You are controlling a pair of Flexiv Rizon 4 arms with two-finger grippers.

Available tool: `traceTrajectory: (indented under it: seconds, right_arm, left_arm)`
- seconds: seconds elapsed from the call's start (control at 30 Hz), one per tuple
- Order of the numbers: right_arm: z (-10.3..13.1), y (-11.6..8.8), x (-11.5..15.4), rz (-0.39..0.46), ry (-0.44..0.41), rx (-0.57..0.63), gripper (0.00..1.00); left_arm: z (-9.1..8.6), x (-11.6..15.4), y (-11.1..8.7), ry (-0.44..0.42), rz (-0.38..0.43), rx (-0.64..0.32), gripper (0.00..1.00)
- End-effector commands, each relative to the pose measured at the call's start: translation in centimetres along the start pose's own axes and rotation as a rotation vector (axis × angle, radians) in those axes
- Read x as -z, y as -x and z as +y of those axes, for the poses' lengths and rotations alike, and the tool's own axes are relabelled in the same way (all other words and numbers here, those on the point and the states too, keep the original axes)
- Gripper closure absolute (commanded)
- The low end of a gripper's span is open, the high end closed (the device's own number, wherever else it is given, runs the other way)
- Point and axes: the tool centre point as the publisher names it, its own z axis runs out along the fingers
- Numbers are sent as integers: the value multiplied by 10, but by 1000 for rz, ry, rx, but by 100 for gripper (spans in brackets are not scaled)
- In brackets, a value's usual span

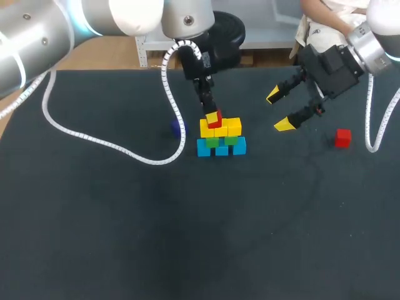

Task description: Place the blue cubes, place green cubes on the blue cubes, place the yellow cubes on the green cubes, then place the red cubes on the yellow cubes, and place purple cube on the red cubes.

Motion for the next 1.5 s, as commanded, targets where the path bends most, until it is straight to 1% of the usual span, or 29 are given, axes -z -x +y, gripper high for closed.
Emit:
traceTrajectory:
  seconds: [0.03,0.4,0.83,1.5]
  right_arm:
    - [1,0,0,0,-3,0,0]
    - [1,0,0,0,-3,0,0]
    - [1,0,0,0,-3,0,0]
    - [1,0,0,0,-3,0,0]
  left_arm:
    - [4,1,1,-7,3,-4,100]
    - [6,0,4,-9,6,-16,100]
    - [3,1,3,-11,15,-20,100]
    - [8,1,5,-10,16,-28,100]
